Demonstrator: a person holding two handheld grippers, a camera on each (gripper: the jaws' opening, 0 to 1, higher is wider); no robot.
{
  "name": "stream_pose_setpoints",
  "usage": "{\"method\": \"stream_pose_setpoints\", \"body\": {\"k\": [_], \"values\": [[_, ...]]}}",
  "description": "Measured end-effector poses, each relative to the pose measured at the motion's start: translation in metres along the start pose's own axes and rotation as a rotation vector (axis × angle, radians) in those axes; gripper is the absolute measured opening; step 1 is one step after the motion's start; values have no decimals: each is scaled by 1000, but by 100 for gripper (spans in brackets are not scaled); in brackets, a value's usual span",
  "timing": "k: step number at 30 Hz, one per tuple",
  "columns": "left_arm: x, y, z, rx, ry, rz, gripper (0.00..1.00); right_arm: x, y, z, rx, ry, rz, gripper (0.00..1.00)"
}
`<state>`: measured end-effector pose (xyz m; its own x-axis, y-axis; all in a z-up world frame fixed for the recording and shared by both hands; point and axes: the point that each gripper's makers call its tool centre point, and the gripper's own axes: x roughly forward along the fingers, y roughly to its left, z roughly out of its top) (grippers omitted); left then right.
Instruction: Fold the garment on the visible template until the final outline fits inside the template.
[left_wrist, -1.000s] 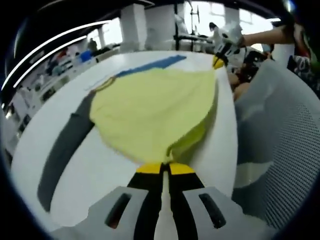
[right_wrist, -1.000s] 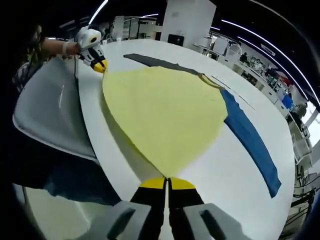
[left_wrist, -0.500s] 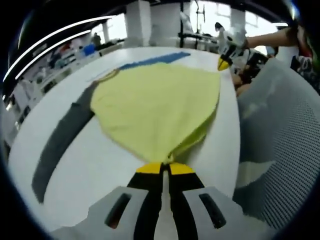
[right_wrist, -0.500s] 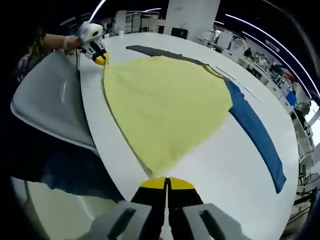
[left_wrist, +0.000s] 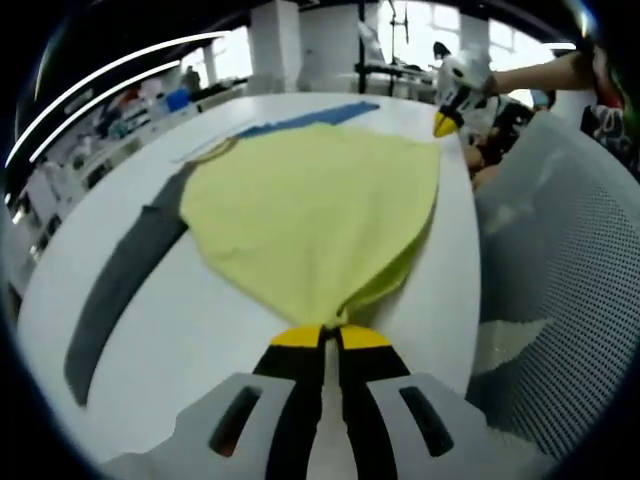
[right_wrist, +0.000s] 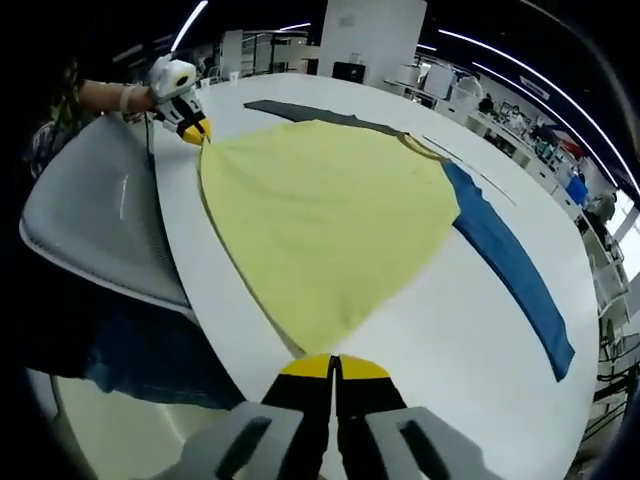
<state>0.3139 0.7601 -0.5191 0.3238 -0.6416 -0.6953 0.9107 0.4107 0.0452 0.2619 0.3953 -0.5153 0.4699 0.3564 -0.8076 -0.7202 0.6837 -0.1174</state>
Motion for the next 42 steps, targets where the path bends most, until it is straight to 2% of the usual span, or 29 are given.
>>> {"method": "stream_pose_setpoints", "body": {"k": [4, 8, 10, 15, 18, 20, 22, 25, 28, 32, 34, 37, 42], "values": [[-4, -1, 0, -4, -6, -1, 4, -2, -4, 4, 75, -36, -10, 2], [-10, -1, 2, -15, -33, 3, 10, -4, -10, 5, 82, -51, -31, 11], [-14, 0, 4, -28, -57, 7, 20, -5, -13, 7, 125, -78, -36, 16], [-19, 7, 9, -114, -111, 34, 49, -7, -19, 9, 164, -103, -63, 30], [-22, 12, 10, -141, -133, 56, 58, -9, -21, 10, 182, -118, -67, 35], [-25, 18, 16, -198, -182, 82, 65, -10, -24, 10, 209, -135, -72, 39], [-29, 25, 20, -262, -226, 103, 73, -11, -28, 12, 233, -165, -84, 48], [-35, 37, 24, -316, -277, 142, 81, -15, -37, 18, 293, -218, -104, 59], [-44, 51, 30, -367, -334, 178, 84, -20, -52, 22, 341, -268, -138, 65], [-50, 61, 34, -395, -361, 207, 86, -25, -70, 24, 429, -321, -162, 71], [-53, 65, 35, -403, -373, 225, 86, -26, -76, 23, 443, -326, -164, 75], [-58, 69, 39, -411, -389, 236, 85, -29, -86, 22, 448, -332, -185, 74], [-63, 75, 40, -407, -406, 265, 83, -35, -109, 18, 513, -359, -235, 76]]}}
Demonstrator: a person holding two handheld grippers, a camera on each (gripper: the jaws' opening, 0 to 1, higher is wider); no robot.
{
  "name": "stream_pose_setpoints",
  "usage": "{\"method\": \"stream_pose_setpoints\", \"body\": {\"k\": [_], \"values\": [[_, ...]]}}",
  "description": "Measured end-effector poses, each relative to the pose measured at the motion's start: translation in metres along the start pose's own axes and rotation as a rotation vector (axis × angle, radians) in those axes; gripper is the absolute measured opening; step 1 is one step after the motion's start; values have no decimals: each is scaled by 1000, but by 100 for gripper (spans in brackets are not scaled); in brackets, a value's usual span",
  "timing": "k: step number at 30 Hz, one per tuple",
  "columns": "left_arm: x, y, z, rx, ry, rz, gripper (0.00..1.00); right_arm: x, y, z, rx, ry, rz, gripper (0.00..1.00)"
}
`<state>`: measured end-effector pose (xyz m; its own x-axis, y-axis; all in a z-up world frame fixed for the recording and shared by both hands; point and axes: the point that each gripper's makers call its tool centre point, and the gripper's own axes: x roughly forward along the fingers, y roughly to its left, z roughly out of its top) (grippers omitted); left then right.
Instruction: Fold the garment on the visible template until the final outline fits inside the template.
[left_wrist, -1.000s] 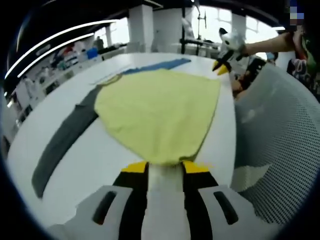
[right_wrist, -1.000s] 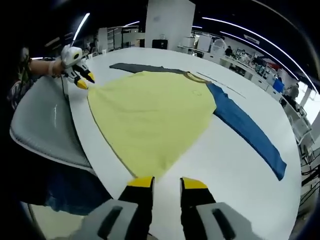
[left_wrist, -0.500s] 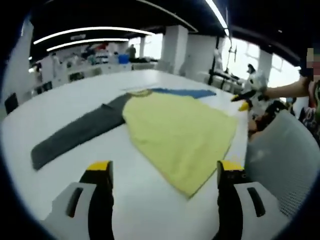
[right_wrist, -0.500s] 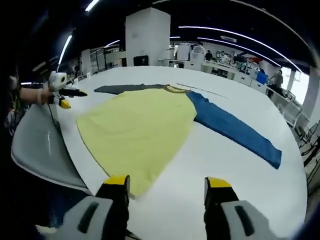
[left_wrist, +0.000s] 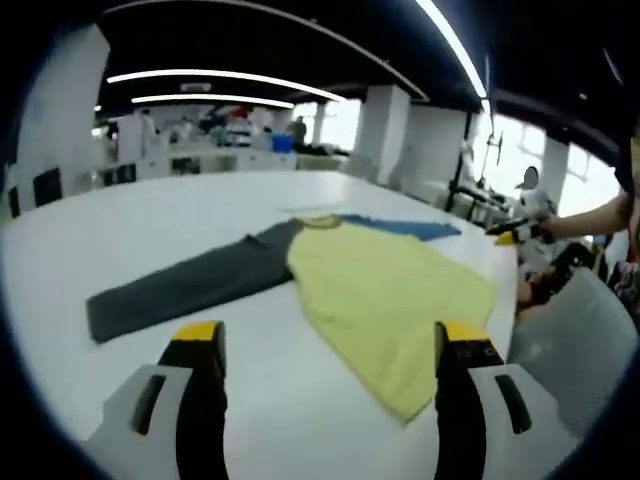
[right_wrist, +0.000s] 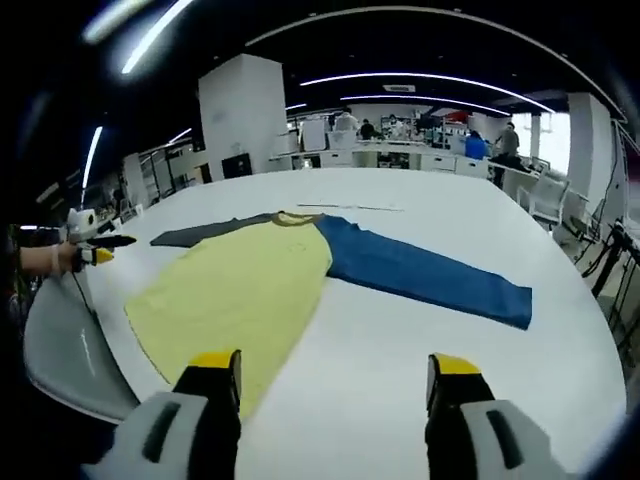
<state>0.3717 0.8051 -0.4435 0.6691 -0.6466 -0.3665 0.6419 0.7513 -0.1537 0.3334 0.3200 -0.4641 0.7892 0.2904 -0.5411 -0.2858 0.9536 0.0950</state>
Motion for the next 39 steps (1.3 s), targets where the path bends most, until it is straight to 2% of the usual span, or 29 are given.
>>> {"method": "stream_pose_setpoints", "body": {"k": [2, 5, 10, 13, 16, 19, 22, 25, 31, 34, 37, 38, 39], "values": [[-1, 3, 0, -14, -5, 10, 83, 0, -3, 3, 31, -12, -9, 76], [-2, 6, 0, -26, -14, 24, 81, 1, -16, 10, 26, -20, -51, 74], [-1, 6, 0, -40, -24, 28, 80, 3, -36, 33, 168, -109, -105, 74], [0, 5, 1, -52, -35, 35, 80, 3, -52, 45, 212, -159, -146, 74], [-1, 4, -1, -57, -28, 40, 80, 4, -70, 47, 217, -157, -189, 73], [-2, 4, -3, -62, -17, 43, 79, 8, -93, 45, 262, -159, -241, 69], [-3, 5, -4, -68, -12, 54, 79, 11, -111, 44, 288, -168, -275, 60], [-5, 7, -6, -69, 1, 64, 79, 18, -127, 42, 345, -182, -303, 58], [-7, 11, -6, -71, 22, 82, 79, 27, -141, 31, 366, -153, -339, 56], [-5, 12, -2, -67, 21, 92, 78, 30, -146, 25, 379, -139, -354, 51], [-3, 11, 1, -69, 22, 96, 78, 31, -157, 25, 420, -159, -381, 48], [-2, 10, 3, -64, 17, 92, 78, 34, -174, 21, 431, -155, -392, 46], [-2, 10, 4, -62, 18, 91, 77, 36, -181, 19, 430, -155, -398, 45]]}}
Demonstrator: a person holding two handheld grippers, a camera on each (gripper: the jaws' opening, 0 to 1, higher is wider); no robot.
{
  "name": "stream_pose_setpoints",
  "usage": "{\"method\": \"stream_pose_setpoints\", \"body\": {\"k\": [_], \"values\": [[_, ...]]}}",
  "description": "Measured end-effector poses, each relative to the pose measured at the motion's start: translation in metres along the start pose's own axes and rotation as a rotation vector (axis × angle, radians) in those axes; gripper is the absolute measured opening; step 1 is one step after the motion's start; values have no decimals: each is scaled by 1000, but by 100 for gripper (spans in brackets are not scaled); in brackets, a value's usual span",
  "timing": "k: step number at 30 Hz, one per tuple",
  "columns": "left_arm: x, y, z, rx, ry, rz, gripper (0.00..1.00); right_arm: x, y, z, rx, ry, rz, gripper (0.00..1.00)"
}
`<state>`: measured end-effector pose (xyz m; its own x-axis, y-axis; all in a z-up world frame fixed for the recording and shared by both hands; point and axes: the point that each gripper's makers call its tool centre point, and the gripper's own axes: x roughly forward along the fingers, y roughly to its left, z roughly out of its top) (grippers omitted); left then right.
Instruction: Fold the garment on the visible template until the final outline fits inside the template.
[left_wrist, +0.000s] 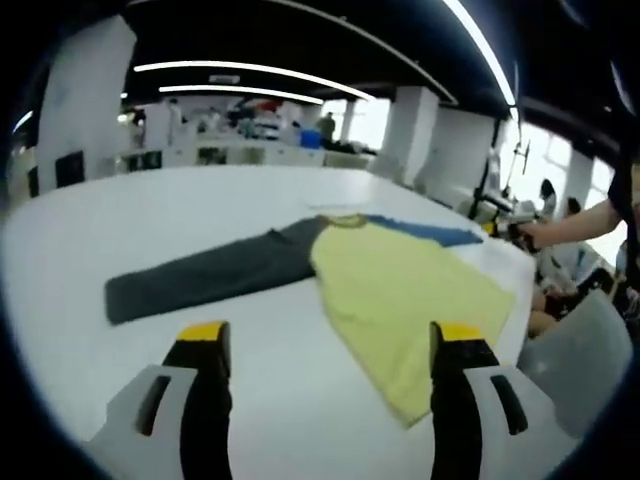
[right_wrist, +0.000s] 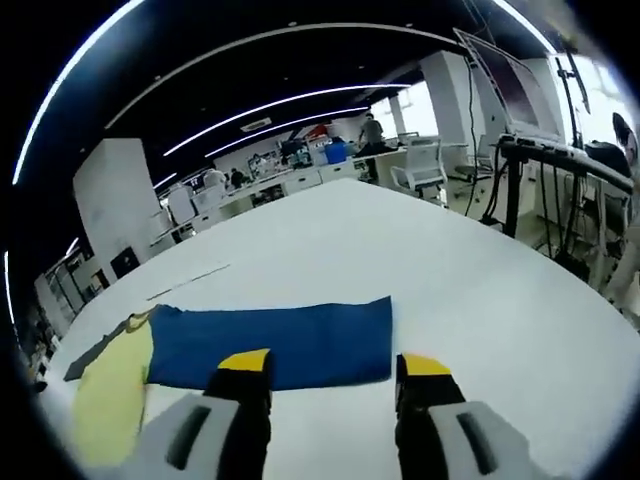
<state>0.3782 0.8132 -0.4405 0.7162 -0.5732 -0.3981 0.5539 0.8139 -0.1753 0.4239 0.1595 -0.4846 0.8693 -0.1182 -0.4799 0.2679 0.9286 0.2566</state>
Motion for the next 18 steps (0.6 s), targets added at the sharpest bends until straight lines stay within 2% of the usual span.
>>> {"method": "stream_pose_setpoints", "body": {"k": [3, 8, 12, 13, 16, 18], "values": [[0, 0, 1, -4, 3, 1, 76, 21, -26, -5, 12, 37, -9, 45], [-1, 0, -3, 0, 29, 6, 75, 41, -48, -5, 51, 30, -20, 42], [-2, 0, -7, -1, 48, 3, 75, 50, -54, -11, 43, 52, -29, 39], [-2, 0, -7, -1, 51, 1, 75, 51, -56, -8, 22, 34, -32, 37], [-3, 0, -6, -3, 50, 3, 75, 50, -55, -9, 65, 39, -20, 29], [-3, 0, -7, -1, 51, 5, 75, 50, -55, -10, 62, 39, -23, 22]]}}
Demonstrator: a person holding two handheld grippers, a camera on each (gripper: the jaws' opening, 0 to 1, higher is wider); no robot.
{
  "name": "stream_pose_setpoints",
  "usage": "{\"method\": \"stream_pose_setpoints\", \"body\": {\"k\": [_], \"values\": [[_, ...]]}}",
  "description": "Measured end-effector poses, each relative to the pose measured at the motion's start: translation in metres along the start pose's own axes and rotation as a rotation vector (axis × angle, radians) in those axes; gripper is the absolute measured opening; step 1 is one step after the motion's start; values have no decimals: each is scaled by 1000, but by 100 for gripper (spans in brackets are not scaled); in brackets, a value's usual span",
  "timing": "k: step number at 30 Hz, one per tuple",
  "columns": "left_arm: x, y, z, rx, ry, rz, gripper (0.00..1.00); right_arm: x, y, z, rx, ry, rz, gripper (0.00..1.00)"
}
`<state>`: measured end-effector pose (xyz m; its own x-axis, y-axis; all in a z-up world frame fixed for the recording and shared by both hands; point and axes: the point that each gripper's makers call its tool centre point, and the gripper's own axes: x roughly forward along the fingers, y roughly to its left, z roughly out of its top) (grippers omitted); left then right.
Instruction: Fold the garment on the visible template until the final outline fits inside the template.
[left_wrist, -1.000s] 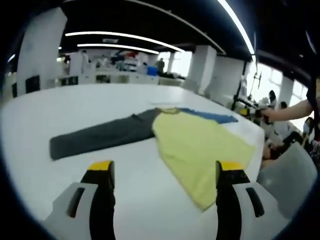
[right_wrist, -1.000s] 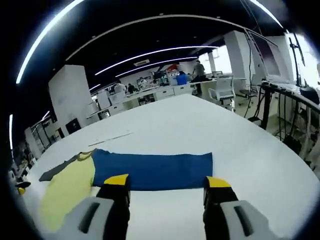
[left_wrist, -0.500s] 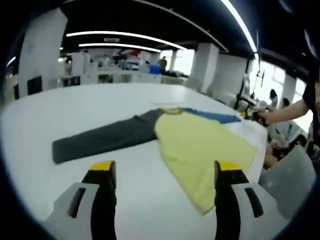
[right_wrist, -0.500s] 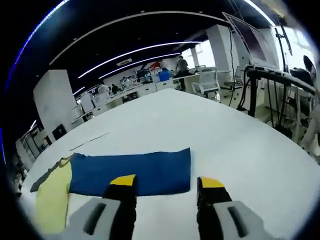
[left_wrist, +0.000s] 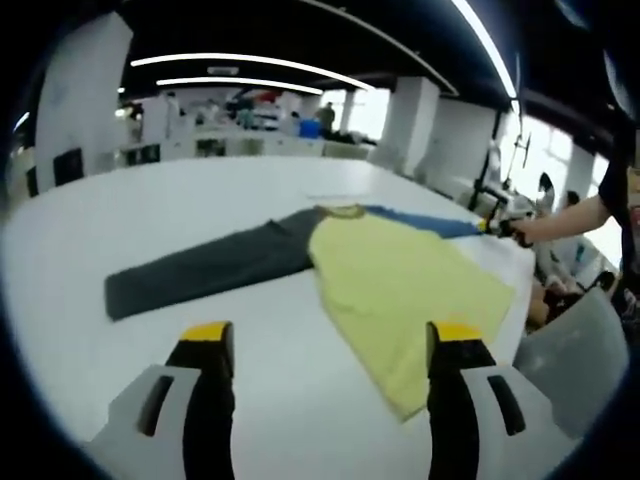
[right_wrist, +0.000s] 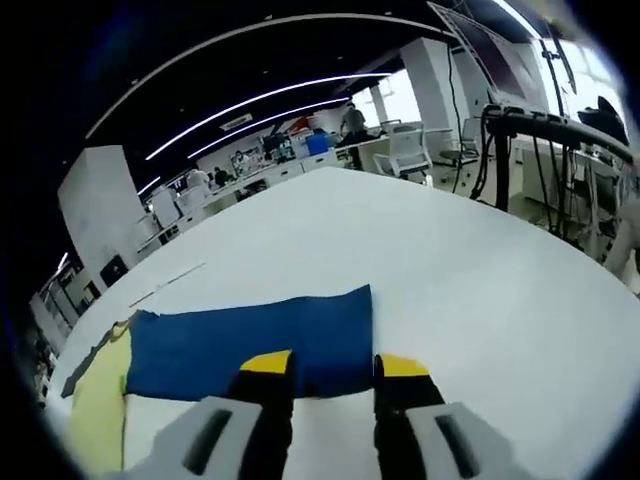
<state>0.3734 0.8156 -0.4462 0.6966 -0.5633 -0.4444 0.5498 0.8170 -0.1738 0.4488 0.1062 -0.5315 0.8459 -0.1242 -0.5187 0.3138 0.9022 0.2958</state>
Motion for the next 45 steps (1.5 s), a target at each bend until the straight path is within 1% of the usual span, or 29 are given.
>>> {"method": "stream_pose_setpoints", "body": {"k": [3, 5, 7, 8, 10, 11, 12, 15, 17, 18, 20, 22, 24, 25, 26, 28, 29, 32, 34, 35, 36, 37, 39, 40, 41, 42, 43, 44, 45], "values": [[0, -1, -3, -9, 2, -1, 74, -1, 0, -3, -20, 11, -16, 13], [0, -3, -5, -11, 3, -4, 74, -3, 0, -7, -56, 31, -19, 3], [1, -4, -7, -13, 7, -7, 74, -5, 4, -6, -66, 25, -21, 3], [1, -4, -8, -12, 9, -7, 74, -6, 4, -5, -61, 20, -22, 1], [1, -4, -10, -20, 8, -7, 74, -8, 5, -5, -47, 25, -25, 0], [1, -4, -10, -22, 5, -9, 73, -9, 6, -4, -45, 22, -25, 0], [1, -5, -10, -22, 3, -10, 73, -10, 9, 1, -63, 4, -18, 0], [2, -6, -9, -25, -5, -12, 72, -13, 14, 5, -49, 2, -13, 0], [3, -5, -6, -29, -19, -13, 72, -15, 20, 8, -40, 1, 1, 0], [3, -5, -5, -33, -27, -14, 72, -16, 26, 13, -50, -14, 12, 0], [3, -5, -4, -34, -37, -16, 72, -18, 37, 19, -17, -26, 41, 0], [3, -5, -4, -38, -43, -19, 71, -19, 44, 23, -14, -32, 53, 0], [3, -6, -5, -41, -49, -22, 71, -21, 57, 27, -8, -39, 76, 0], [3, -6, -5, -43, -55, -23, 71, -21, 60, 28, -9, -41, 81, 0], [2, -6, -4, -48, -60, -23, 71, -22, 67, 30, -20, -49, 98, 0], [1, -7, -4, -54, -68, -25, 71, -20, 75, 31, -22, -44, 117, 0], [0, -7, -4, -55, -74, -26, 70, -19, 81, 32, -26, -44, 141, 0], [-1, -8, -3, -62, -86, -27, 70, -17, 94, 34, -53, -46, 162, 0], [-2, -8, -3, -65, -92, -25, 70, -16, 107, 34, -40, -41, 184, 0], [-3, -7, -3, -70, -100, -22, 70, -16, 119, 35, -43, -41, 214, 0], [-3, -7, -2, -75, -110, -21, 70, -16, 126, 36, -37, -42, 222, 0], [-3, -7, -1, -75, -112, -21, 70, -16, 139, 35, -40, -38, 250, 0], [-2, -8, 1, -72, -122, -24, 69, -16, 155, 33, -60, -28, 273, 0], [-2, -10, 2, -75, -125, -31, 69, -16, 167, 33, -64, -25, 299, 0], [-1, -10, 2, -73, -127, -34, 69, -16, 175, 32, -72, -23, 314, 0], [0, -11, 3, -72, -132, -37, 69, -14, 183, 31, -60, -23, 313, 0], [0, -11, 3, -76, -135, -38, 68, -25, 200, 28, -50, -23, 329, 0], [1, -11, 4, -81, -138, -40, 68, -28, 215, 26, -31, -21, 355, 0], [1, -12, 4, -80, -142, -42, 68, -32, 222, 26, -27, -21, 359, 0]]}}
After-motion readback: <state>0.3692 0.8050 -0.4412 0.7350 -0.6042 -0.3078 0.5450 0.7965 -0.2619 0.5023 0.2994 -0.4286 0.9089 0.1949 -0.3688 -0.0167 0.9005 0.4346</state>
